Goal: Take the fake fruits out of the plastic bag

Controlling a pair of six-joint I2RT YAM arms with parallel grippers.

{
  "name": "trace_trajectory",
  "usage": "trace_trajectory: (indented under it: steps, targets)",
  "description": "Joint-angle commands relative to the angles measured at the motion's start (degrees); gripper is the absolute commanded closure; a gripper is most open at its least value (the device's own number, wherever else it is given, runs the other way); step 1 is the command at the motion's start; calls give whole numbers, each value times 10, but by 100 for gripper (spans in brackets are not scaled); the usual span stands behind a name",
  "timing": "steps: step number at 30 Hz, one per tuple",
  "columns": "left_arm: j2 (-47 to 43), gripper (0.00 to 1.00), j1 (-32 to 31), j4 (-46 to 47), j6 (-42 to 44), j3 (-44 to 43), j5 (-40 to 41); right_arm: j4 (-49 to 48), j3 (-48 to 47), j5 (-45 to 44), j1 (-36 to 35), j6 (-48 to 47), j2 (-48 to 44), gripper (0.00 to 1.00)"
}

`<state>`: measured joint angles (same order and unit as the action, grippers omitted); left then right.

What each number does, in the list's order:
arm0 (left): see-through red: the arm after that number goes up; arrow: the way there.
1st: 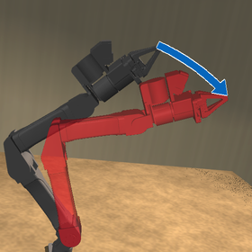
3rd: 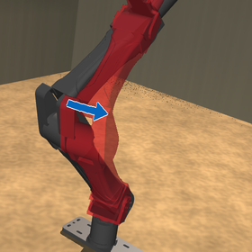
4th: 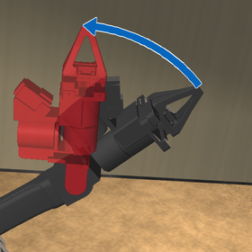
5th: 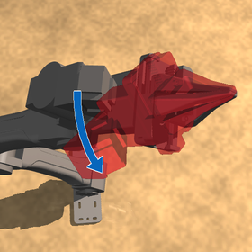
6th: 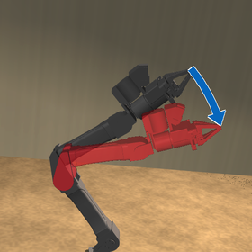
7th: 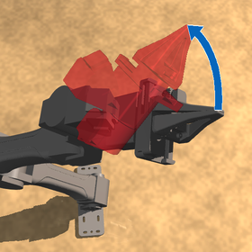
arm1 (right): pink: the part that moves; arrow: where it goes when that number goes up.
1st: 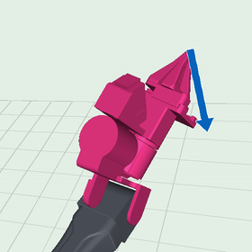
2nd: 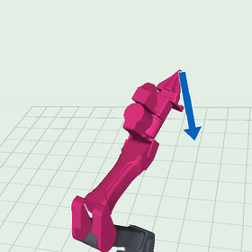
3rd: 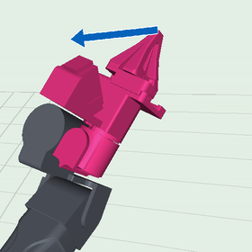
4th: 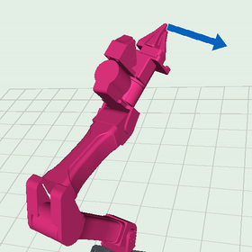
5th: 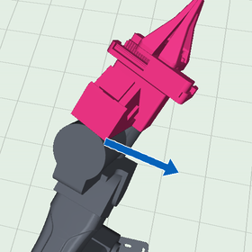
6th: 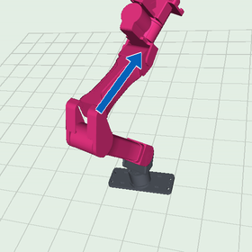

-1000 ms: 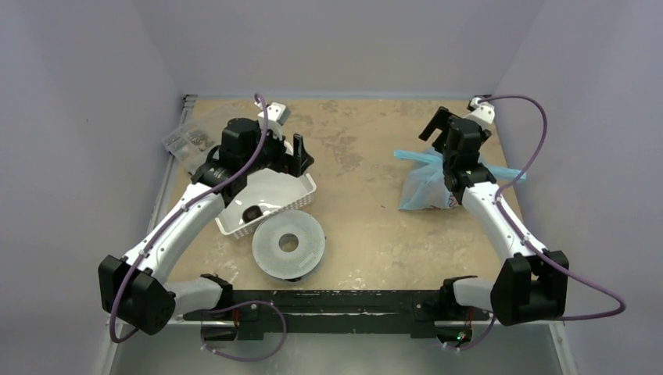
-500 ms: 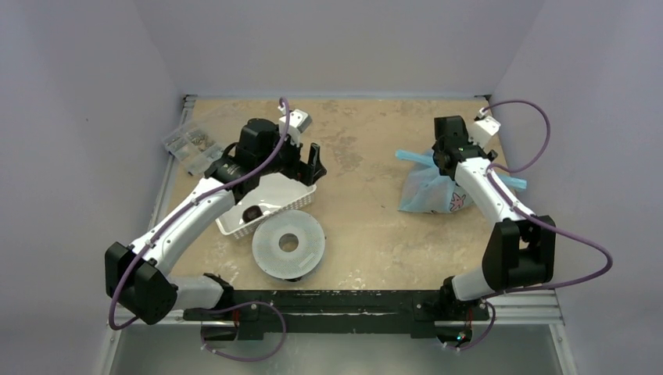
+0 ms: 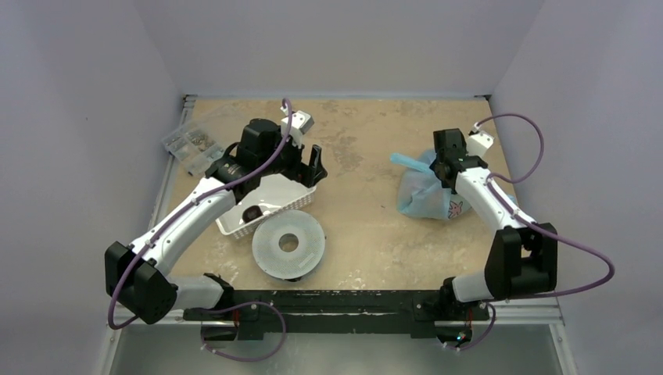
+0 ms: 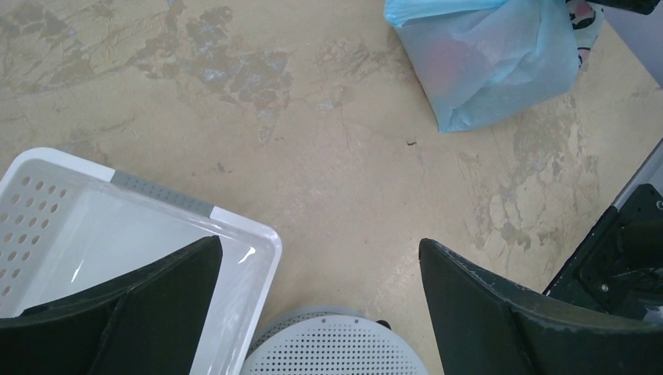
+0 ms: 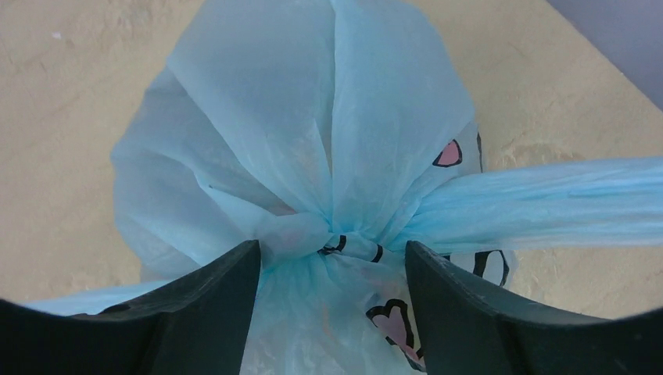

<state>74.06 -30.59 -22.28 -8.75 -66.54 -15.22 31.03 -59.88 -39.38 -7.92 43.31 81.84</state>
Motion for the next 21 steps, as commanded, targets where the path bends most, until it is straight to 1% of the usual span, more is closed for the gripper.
trace_trajectory:
  steps: [1, 2, 4, 7, 9, 11, 12, 14, 18, 21]
  targets:
    - [-2, 3, -4, 3, 4, -29, -12, 6, 34, 90, -2, -19, -55, 42]
    - [-1, 2, -5, 2, 3, -29, -14, 0, 44, 113, -2, -27, -70, 47]
    - [1, 3, -9, 1, 1, -30, -18, -22, 65, 186, -2, -60, -100, 55]
    - [10, 3, -18, 0, -3, -32, -26, -57, 106, 308, -5, -104, -146, 73]
    - [20, 3, -27, -1, -5, -34, -30, -61, 131, 358, -7, -106, -162, 82]
    - [34, 3, -41, -9, -5, -40, -32, -45, 141, 390, -13, -103, -165, 93]
    - [41, 4, -48, -11, -5, -42, -34, -40, 146, 409, -19, -101, -166, 97]
    - [52, 4, -65, -14, -8, -46, -40, -40, 161, 459, -33, -97, -177, 99]
    - [72, 4, -100, -1, -33, -42, -70, -64, 195, 554, -68, -63, -214, 98]
    - [94, 7, -127, 10, -53, -42, -87, -73, 204, 596, -85, -36, -243, 97]
